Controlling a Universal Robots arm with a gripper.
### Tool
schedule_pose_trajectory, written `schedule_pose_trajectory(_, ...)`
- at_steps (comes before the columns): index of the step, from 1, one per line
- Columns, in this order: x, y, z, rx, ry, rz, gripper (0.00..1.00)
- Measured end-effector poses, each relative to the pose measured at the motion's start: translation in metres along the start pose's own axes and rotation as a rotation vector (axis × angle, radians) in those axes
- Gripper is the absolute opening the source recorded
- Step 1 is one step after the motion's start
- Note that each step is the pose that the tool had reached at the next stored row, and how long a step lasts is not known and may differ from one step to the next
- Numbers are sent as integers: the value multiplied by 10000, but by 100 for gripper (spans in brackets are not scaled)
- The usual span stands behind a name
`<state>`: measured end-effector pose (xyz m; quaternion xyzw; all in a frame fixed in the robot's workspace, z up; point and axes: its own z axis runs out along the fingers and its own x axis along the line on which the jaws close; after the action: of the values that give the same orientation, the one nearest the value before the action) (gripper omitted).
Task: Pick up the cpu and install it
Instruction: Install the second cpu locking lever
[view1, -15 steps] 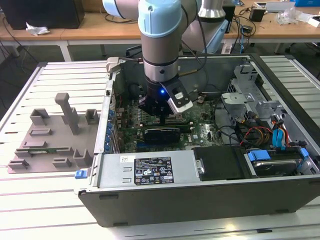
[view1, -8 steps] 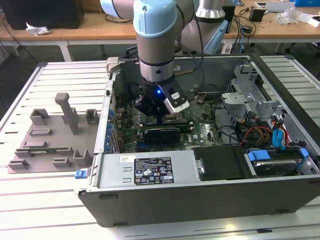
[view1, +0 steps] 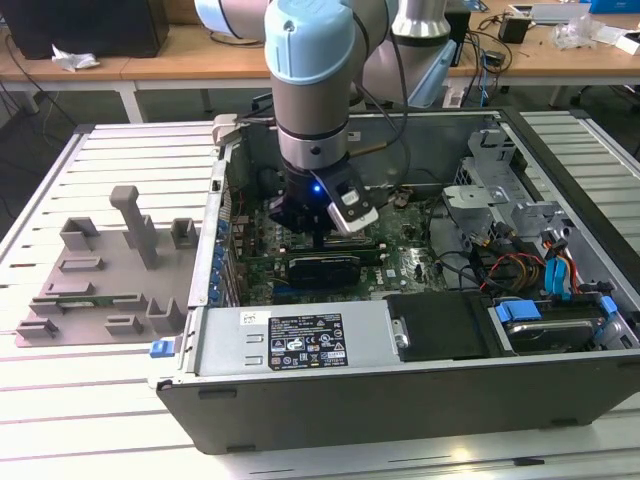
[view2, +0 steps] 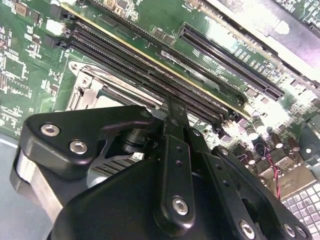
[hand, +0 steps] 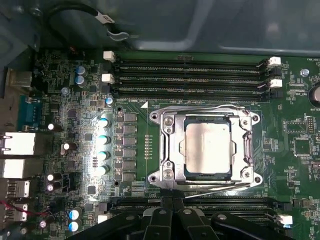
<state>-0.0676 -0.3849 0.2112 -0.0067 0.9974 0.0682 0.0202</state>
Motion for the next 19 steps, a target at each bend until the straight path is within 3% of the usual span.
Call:
schedule_pose_trajectory(1,4,-13,-2,-46,-1,2,11)
schedule_pose_trajectory(7,5,-77,-8,-74,-4,16,11)
schedule_pose_trajectory(10,43,-81,-6,-154,-7,30,11)
schedule_pose_trajectory(14,84,-78,3,-412,-13,50,11)
schedule_pose_trajectory(17,87,-71,27,-699,-21,73,11)
schedule_pose_trajectory(19,88,-74,43,-758,-25,92,11)
